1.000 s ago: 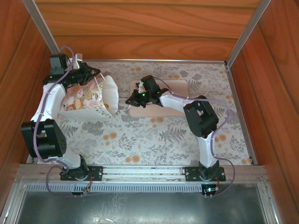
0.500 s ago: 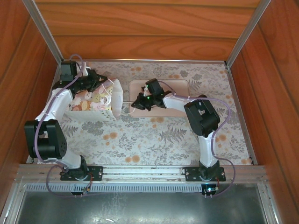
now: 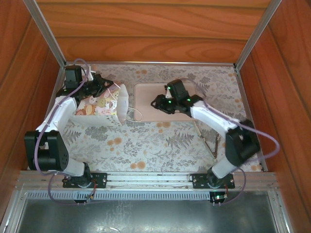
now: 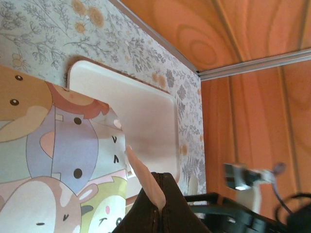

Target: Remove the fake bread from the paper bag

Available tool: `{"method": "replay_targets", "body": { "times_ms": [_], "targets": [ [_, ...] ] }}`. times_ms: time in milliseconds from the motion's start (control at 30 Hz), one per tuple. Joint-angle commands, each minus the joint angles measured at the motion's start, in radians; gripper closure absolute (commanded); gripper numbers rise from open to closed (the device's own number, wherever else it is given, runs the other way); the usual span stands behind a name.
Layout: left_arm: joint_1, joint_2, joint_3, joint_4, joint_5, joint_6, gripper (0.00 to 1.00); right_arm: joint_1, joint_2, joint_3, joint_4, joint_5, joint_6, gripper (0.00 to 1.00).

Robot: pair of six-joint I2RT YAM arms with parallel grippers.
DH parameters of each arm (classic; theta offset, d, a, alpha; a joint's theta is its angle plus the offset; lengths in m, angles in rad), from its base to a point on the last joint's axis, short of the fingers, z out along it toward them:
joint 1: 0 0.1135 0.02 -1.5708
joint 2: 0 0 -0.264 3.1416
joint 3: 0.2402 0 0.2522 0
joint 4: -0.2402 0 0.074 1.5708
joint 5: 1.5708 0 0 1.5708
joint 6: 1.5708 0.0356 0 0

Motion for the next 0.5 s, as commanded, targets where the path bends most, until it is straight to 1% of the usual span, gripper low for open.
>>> {"method": "replay_targets", "body": {
  "times_ms": [0,133,200,233,300,367,467],
  "targets": [
    [-0.017,-0.033,-0.016,0.023,-0.022,-0.003,1.00,-0.063,-0.182,-0.134,-0.206,0.273,0.005,0.46],
    [-0.019,-0.062,-0.036,0.030,-0.044,-0.008,1.00,-0.183,-0.392,-0.300,-0.356,0.357,0.102,0.49],
    [-0.019,-0.074,-0.039,0.036,-0.050,-0.008,1.00,-0.225,-0.484,-0.374,-0.412,0.413,0.156,0.46],
    [-0.020,-0.077,-0.039,0.038,-0.050,-0.010,1.00,-0.250,-0.542,-0.422,-0.429,0.431,0.170,0.46],
    [-0.020,-0.084,-0.039,0.039,-0.054,-0.008,1.00,-0.286,-0.623,-0.489,-0.430,0.430,0.159,0.46],
    [-0.021,-0.084,-0.036,0.040,-0.051,-0.006,1.00,-0.319,-0.676,-0.541,-0.447,0.421,0.150,0.46],
    [-0.020,-0.081,-0.033,0.042,-0.044,-0.004,1.00,-0.344,-0.675,-0.585,-0.477,0.416,0.156,0.44]
  ]
}}
